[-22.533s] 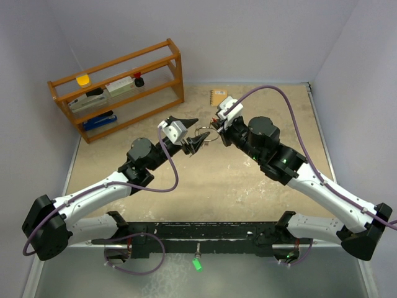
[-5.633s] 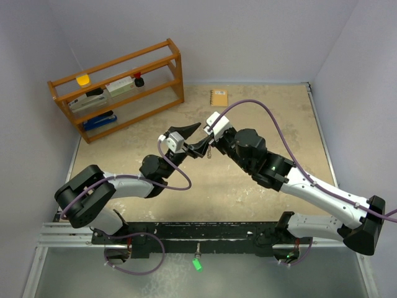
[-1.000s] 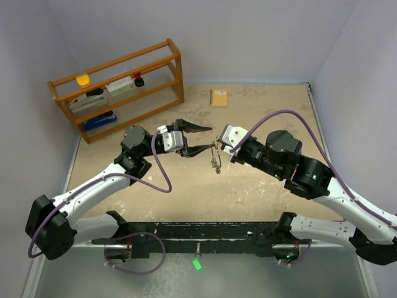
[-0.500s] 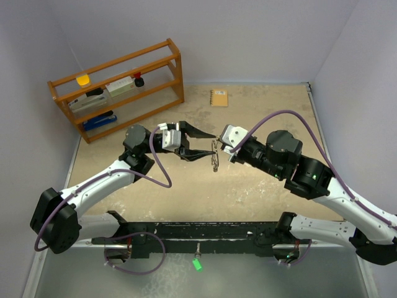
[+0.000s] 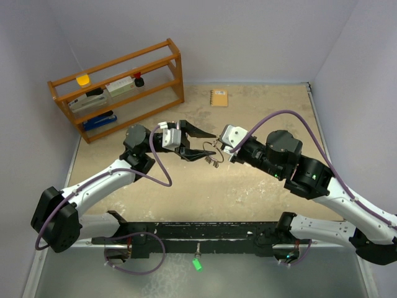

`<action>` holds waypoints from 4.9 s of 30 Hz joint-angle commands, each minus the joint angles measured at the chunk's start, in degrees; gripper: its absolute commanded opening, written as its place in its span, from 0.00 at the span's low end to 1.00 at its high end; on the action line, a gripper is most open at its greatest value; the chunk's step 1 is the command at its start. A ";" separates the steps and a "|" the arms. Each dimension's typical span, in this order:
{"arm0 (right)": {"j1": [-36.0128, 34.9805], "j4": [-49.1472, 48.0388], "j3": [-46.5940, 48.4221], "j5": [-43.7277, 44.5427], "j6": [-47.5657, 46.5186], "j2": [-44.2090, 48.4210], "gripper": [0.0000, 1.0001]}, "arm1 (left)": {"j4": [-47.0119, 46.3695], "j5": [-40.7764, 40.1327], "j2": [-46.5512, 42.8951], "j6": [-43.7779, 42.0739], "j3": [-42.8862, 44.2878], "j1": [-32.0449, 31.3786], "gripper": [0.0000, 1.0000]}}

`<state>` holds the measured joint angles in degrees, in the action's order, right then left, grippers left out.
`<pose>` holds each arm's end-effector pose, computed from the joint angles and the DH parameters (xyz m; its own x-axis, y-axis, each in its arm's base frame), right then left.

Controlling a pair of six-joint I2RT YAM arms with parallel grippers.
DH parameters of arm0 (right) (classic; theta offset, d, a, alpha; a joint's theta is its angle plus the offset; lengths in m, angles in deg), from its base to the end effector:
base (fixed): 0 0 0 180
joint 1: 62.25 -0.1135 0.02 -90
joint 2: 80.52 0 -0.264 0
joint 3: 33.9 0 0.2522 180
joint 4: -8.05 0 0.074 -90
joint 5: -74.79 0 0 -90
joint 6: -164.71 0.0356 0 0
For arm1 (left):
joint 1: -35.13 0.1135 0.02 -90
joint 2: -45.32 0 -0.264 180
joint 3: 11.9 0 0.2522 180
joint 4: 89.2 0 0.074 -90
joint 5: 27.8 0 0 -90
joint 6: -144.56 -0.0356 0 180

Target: Remove the keys from the keyring

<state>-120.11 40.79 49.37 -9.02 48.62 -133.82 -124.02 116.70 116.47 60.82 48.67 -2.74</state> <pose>0.1043 0.1588 0.4459 0.3219 -0.3095 -0.8948 -0.7159 0.5389 -0.4439 0.1945 -0.1880 0.3559 0.2194 -0.2508 -0.9428 0.9722 -0.0248 0.2328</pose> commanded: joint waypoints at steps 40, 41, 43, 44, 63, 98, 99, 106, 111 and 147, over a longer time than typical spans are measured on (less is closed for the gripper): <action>-0.41 -5.18 6.21 -2.78 -7.94 -1.54 0.00 | -30.38 4.80 11.46 26.42 3.78 0.43 0.19; -0.41 -5.23 6.32 -2.92 -8.24 -1.55 0.00 | -30.29 4.82 11.51 26.36 3.81 0.44 0.16; -0.41 -5.42 6.48 -3.03 -8.77 -1.46 0.00 | -30.17 4.83 11.62 26.26 3.78 0.44 0.12; -0.41 -5.51 6.51 -3.03 -9.05 -1.46 0.00 | -30.11 4.95 11.66 26.26 3.87 0.47 0.12; -0.41 -10.78 5.81 -0.22 -13.46 0.57 0.00 | -22.18 4.54 11.14 20.57 3.77 0.43 0.00; -0.41 -11.23 5.24 1.53 -13.77 2.28 0.00 | 25.51 -28.31 1.84 -16.71 6.33 0.43 0.00; -0.41 -11.17 5.27 1.60 -13.78 2.24 0.00 | 25.93 -28.31 1.81 -17.20 6.21 0.47 0.00; -0.41 -11.25 5.44 2.05 -13.89 1.97 0.00 | 28.31 -30.25 1.67 -20.47 5.26 0.48 0.00; -0.41 -11.40 5.54 2.39 -13.97 1.86 0.00 | 31.36 -35.24 2.29 -22.36 5.37 0.45 0.00; -0.41 -13.66 4.17 6.45 -13.48 1.88 0.00 | 39.61 -30.77 2.26 -29.58 6.29 0.48 0.04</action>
<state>-119.61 38.32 50.20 -2.68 35.29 -136.86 -97.59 91.68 117.11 35.40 57.24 -6.34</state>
